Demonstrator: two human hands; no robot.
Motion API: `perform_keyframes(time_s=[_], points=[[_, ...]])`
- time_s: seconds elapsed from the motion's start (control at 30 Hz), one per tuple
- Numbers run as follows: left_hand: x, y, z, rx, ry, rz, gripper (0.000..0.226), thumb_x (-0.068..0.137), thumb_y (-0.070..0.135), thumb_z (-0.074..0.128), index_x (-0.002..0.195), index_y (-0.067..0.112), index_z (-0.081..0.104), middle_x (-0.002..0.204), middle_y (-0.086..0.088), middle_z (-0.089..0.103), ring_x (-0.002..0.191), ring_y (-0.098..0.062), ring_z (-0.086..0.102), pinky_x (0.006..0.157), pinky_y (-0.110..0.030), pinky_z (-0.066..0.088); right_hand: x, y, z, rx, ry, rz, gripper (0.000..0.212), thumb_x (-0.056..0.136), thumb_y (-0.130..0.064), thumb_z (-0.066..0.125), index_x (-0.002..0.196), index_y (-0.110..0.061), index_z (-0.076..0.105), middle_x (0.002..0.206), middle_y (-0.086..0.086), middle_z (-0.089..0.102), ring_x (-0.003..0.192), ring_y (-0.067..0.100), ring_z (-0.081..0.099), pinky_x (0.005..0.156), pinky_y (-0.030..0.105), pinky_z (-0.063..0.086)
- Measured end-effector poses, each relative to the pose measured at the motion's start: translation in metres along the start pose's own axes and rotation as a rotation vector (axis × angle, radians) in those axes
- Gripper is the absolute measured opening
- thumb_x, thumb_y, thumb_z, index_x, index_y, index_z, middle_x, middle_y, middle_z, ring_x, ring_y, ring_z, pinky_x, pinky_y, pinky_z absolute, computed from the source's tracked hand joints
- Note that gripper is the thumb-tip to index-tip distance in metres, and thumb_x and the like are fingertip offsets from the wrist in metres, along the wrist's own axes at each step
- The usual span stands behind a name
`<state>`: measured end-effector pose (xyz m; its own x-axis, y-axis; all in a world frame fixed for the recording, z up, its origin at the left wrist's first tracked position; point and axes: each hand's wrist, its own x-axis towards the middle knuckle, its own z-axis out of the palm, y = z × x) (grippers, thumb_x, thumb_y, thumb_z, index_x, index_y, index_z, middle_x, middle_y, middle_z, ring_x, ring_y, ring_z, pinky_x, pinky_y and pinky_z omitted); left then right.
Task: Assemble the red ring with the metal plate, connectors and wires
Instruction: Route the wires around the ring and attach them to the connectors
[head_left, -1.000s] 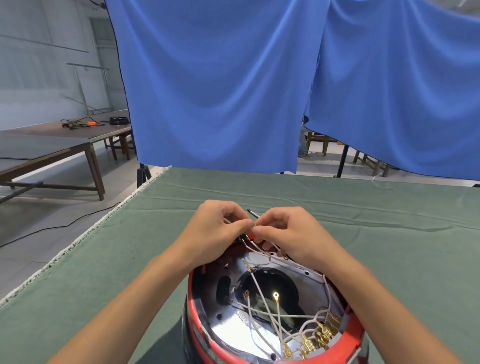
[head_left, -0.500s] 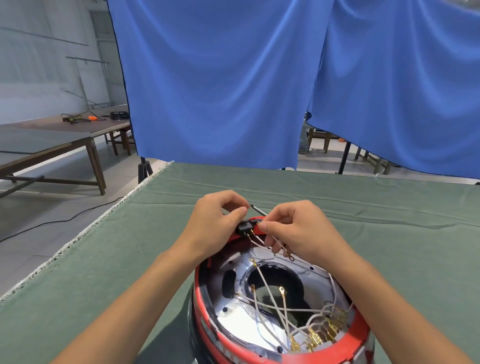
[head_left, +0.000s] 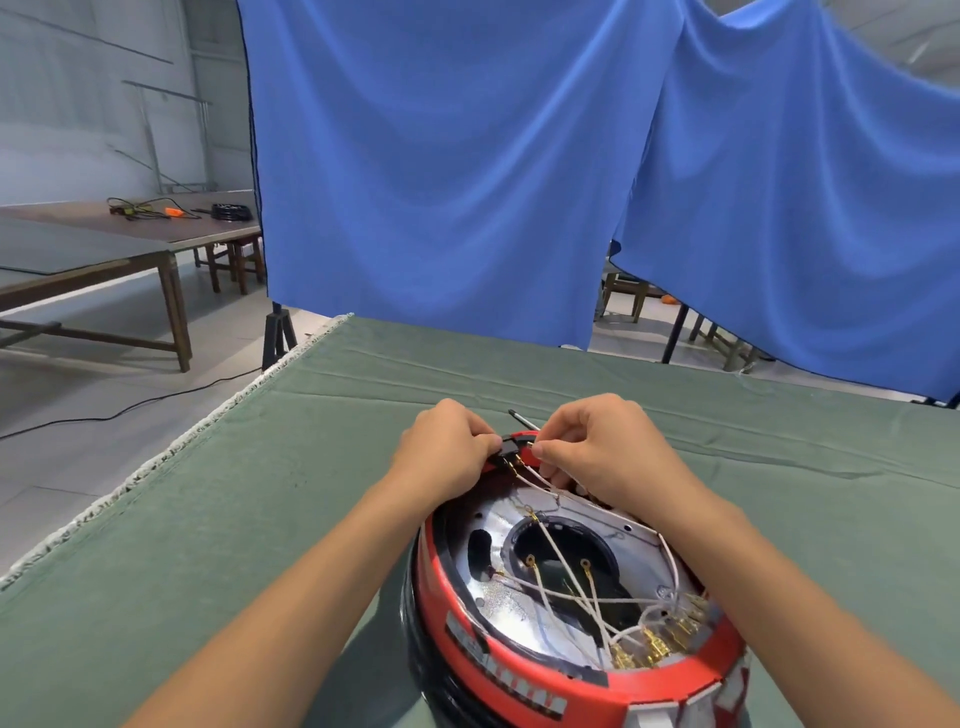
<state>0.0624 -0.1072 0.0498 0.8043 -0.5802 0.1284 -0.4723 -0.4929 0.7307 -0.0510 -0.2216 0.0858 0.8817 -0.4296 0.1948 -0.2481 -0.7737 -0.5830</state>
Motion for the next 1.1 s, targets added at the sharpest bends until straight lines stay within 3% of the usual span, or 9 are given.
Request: perform_keyframes(time_s=[0.13, 0.37, 0.6, 0.8, 0.93, 1.1], points=[[-0.002, 0.004, -0.009, 0.103, -0.027, -0.076, 0.014, 0.088, 0.027, 0.062, 0.093, 0.019, 0.073, 0.101, -0.010, 0.069, 0.100, -0.032, 0.063, 0.087, -0.040, 0.052, 0.000, -0.011, 0.000, -0.149, -0.003, -0.016, 0.019, 0.079, -0.025, 0.069, 0.061, -0.030, 0.065, 0.065, -0.009, 0.070, 0.070, 0.010, 0.067, 0.070, 0.030, 0.055], [-0.009, 0.012, -0.016, 0.162, -0.161, -0.108, 0.020, 0.087, 0.023, 0.057, 0.099, 0.007, 0.063, 0.105, -0.016, 0.065, 0.096, -0.037, 0.063, 0.070, -0.037, 0.054, -0.007, -0.016, 0.014, -0.238, -0.052, -0.010, 0.013, 0.079, -0.028, 0.070, 0.066, -0.029, 0.069, 0.071, -0.007, 0.069, 0.074, 0.015, 0.063, 0.070, 0.033, 0.053], [-0.008, 0.010, -0.018, 0.010, -0.264, -0.172, 0.017, 0.071, 0.030, 0.054, 0.068, 0.014, 0.057, 0.073, -0.005, 0.064, 0.073, -0.028, 0.069, 0.055, -0.040, 0.060, -0.019, -0.006, 0.022, -0.246, 0.004, -0.028, 0.010, 0.080, -0.027, 0.069, 0.070, -0.028, 0.071, 0.067, -0.013, 0.066, 0.070, 0.010, 0.062, 0.065, 0.030, 0.051], [0.004, -0.005, -0.005, -0.034, -0.241, -0.146, 0.037, 0.077, 0.049, 0.054, 0.067, 0.013, 0.054, 0.066, -0.003, 0.062, 0.066, -0.022, 0.066, 0.040, -0.029, 0.052, -0.019, -0.004, 0.026, -0.240, 0.031, -0.054, 0.008, 0.082, -0.025, 0.067, 0.075, -0.025, 0.071, 0.067, -0.012, 0.062, 0.069, 0.013, 0.060, 0.062, 0.029, 0.048], [0.008, -0.012, 0.004, -0.033, -0.238, -0.130, 0.041, 0.085, 0.056, 0.049, 0.076, 0.016, 0.049, 0.075, -0.004, 0.058, 0.065, -0.022, 0.062, 0.044, -0.027, 0.049, -0.019, -0.003, 0.027, -0.217, 0.034, -0.060, 0.008, 0.083, -0.026, 0.067, 0.075, -0.025, 0.070, 0.071, -0.010, 0.064, 0.071, 0.015, 0.061, 0.066, 0.031, 0.050], [0.008, -0.013, 0.005, -0.087, -0.272, -0.157, 0.045, 0.088, 0.056, 0.047, 0.072, 0.014, 0.050, 0.066, -0.005, 0.053, 0.059, -0.024, 0.058, 0.050, -0.030, 0.052, -0.022, -0.002, 0.027, -0.203, 0.038, -0.053, 0.008, 0.084, -0.027, 0.067, 0.077, -0.025, 0.070, 0.075, -0.007, 0.068, 0.073, 0.016, 0.062, 0.069, 0.033, 0.052]])
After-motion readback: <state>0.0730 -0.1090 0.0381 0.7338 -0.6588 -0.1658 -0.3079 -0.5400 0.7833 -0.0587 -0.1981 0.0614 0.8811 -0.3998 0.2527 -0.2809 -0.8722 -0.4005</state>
